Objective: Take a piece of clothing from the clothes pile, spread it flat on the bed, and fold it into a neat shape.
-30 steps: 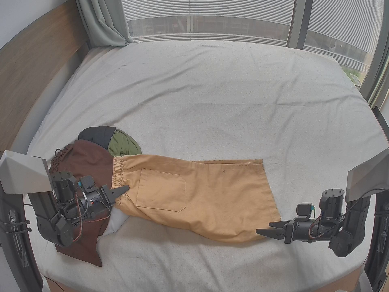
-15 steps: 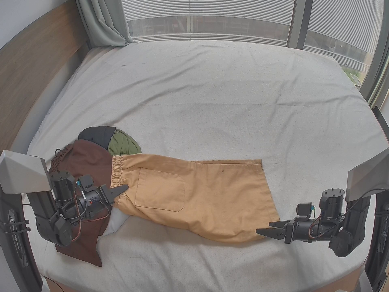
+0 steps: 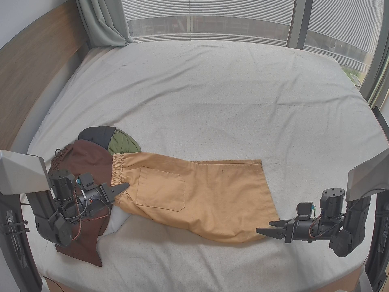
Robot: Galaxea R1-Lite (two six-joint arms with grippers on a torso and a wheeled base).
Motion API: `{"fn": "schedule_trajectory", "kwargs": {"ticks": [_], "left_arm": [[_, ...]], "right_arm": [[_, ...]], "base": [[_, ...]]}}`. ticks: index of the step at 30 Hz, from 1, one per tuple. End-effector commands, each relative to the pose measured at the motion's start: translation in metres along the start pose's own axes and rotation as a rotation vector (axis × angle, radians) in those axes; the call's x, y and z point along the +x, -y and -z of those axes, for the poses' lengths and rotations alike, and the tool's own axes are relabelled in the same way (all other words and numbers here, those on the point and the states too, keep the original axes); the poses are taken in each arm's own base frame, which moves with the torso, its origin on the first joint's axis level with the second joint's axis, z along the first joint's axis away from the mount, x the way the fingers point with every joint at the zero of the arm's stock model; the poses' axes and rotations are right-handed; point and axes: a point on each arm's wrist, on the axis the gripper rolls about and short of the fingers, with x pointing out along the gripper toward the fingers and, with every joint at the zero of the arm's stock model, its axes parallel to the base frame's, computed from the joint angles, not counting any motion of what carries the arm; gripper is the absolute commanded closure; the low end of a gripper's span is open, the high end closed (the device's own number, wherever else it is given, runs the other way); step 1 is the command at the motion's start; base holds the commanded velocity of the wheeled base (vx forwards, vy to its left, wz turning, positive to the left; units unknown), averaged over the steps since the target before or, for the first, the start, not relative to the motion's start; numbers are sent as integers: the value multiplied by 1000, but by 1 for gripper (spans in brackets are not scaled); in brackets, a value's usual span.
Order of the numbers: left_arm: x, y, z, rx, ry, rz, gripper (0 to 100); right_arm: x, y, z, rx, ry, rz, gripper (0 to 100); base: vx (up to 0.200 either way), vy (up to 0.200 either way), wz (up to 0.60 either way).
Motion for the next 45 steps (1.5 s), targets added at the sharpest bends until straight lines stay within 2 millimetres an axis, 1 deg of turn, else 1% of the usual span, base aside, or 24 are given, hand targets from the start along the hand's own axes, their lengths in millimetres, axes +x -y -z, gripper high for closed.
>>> {"fn": "schedule_trajectory", "kwargs": {"ticks": [1,16,23,31,38,45], "left_arm": [[1,2,0,4,-1,7,100],[6,8,4,12,-13,20,100],[7,10,3,18,-9,27,100],[11,21,7,30,-21,50,100],[14,26,10,33,-32,63,100],[26,42,16,54,-26,81,100]], "right_arm": [[0,0,0,-1,0,-2,0],[1,0,0,-1,1,-2,0],[0,0,-1,-3,4,-3,0],[1,-1,-1,-3,1,-5,0],[1,-1,-1,-4,2,-4,0],[0,-2,-3,-10,11,-5,0]], "base": [[0,0,0],[0,0,0],[0,0,0],[0,0,0],[0,0,0],[0,0,0]]}}
